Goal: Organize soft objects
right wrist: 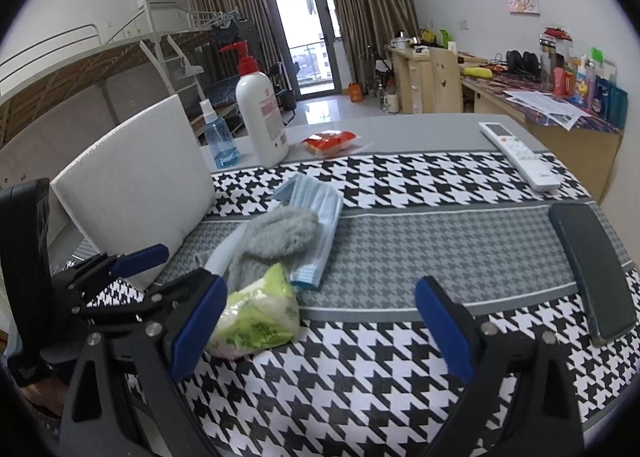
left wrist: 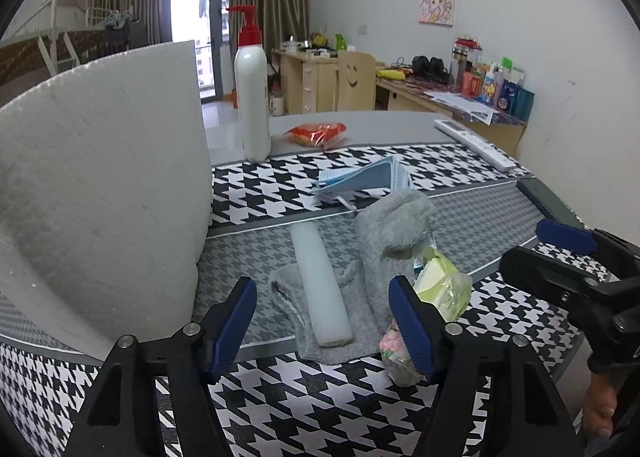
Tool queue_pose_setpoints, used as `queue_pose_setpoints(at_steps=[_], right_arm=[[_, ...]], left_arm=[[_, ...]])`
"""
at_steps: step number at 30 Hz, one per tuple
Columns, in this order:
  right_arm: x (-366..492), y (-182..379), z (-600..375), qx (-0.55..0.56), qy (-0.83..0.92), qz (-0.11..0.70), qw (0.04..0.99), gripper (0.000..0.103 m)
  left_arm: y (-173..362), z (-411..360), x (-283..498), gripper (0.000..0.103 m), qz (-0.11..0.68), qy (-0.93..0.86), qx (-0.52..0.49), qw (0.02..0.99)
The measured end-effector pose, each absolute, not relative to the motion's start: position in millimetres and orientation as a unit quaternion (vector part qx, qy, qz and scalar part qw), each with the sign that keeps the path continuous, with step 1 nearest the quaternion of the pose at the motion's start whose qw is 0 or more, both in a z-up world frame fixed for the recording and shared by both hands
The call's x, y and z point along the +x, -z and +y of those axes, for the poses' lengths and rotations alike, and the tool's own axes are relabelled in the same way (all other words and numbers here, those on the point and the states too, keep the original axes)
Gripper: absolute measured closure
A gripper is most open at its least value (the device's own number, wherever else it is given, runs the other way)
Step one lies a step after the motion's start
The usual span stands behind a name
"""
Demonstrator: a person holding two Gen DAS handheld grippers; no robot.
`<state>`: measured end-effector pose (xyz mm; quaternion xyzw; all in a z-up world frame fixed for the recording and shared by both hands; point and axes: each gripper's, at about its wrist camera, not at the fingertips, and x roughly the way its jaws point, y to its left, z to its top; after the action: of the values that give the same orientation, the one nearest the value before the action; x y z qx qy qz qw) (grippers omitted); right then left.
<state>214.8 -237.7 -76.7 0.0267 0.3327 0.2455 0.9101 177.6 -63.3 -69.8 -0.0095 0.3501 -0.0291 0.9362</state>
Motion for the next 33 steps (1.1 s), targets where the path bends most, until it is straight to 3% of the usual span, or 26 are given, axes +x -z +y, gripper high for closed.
queue_pose_setpoints(at_steps=[17, 29, 33], right_arm=[[209.9, 88.0, -226.9, 0.019, -0.265, 0.355, 0.896, 0.006], [210.8, 96.0, -218.5, 0.016, -0.272, 0.371, 0.888, 0.012], [210.5, 95.8, -216.9, 0.015, -0.274, 0.373, 0.886, 0.012]], left_arm=[[78.5, -66.1, 185.2, 0.067, 0.38, 0.031, -0.008, 0.925], [88.7, -64.9, 195.5, 0.068, 0.418, 0.038, -0.013, 0.908], [88.1, -64.1, 194.8, 0.077, 0.417, 0.037, -0.014, 0.908]])
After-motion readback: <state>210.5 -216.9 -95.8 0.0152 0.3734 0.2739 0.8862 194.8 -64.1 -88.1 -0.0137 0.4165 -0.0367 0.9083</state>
